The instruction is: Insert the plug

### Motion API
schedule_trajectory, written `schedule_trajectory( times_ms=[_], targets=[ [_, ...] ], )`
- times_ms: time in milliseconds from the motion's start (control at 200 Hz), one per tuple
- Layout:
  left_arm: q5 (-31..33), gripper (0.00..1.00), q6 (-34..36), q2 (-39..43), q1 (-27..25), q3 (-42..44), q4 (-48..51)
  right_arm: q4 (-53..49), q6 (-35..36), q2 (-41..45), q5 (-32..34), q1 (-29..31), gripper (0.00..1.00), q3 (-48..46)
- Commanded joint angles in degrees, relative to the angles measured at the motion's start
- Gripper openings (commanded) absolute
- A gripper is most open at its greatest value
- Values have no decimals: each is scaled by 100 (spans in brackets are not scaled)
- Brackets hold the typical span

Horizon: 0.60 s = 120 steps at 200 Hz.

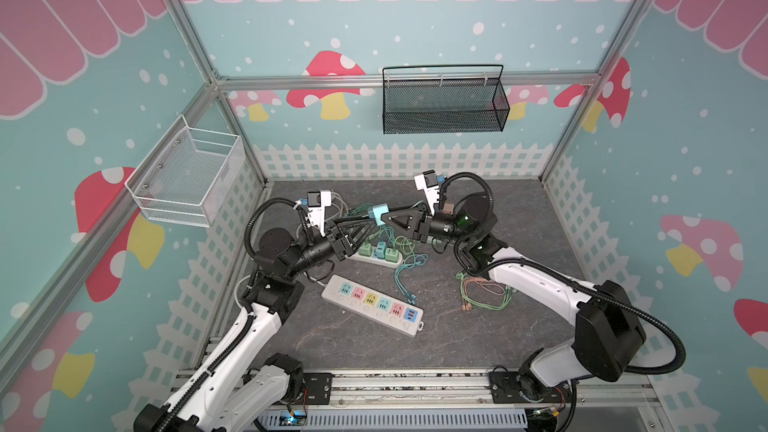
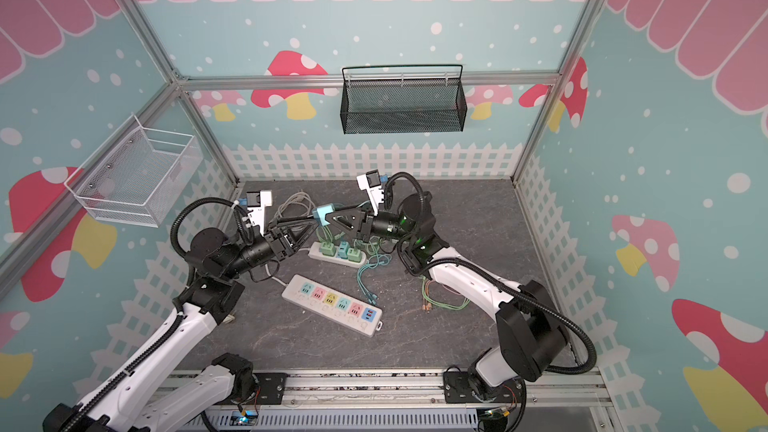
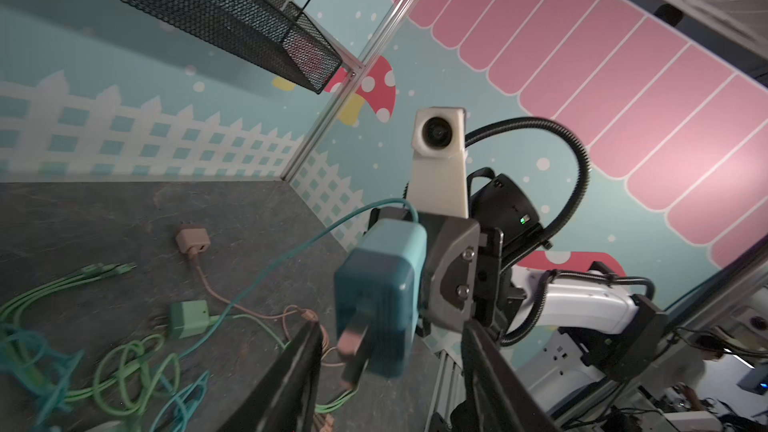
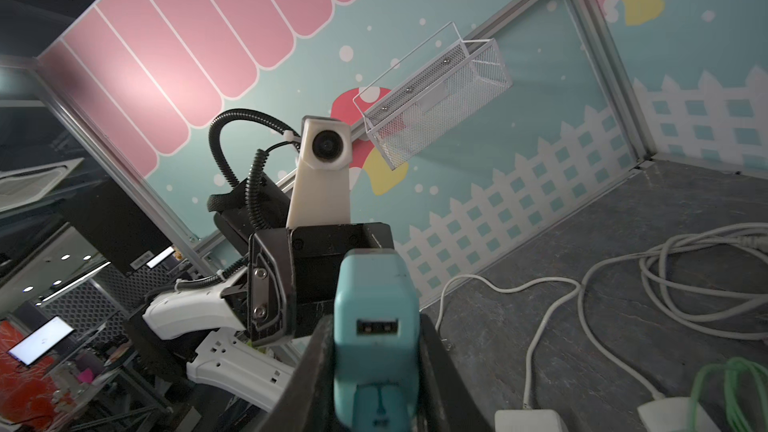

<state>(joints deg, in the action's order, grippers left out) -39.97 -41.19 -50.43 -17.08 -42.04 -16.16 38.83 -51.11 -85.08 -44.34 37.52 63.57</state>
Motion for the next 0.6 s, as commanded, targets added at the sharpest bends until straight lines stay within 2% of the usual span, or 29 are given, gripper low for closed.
schedule_trajectory(
  times_ms=[0,110,255,445,595],
  targets=[
    [549,56,458,358,120,-41,1401,-1434,1178,407,310,5,8,591],
    [829,57,454,648,243,13,1974,-2096,1635,464,457,2,8,956],
    [1523,58,456,890,334,16,2830,-2807,2101,503,672,2,7,1383],
    [2540,57,519,860,465,-59,4040,-3752,2643,531,969,39,6,1872],
    [2933,57,464,823,624,37,4490,-4385,2953,428,1180,212,5,2241]
  ],
)
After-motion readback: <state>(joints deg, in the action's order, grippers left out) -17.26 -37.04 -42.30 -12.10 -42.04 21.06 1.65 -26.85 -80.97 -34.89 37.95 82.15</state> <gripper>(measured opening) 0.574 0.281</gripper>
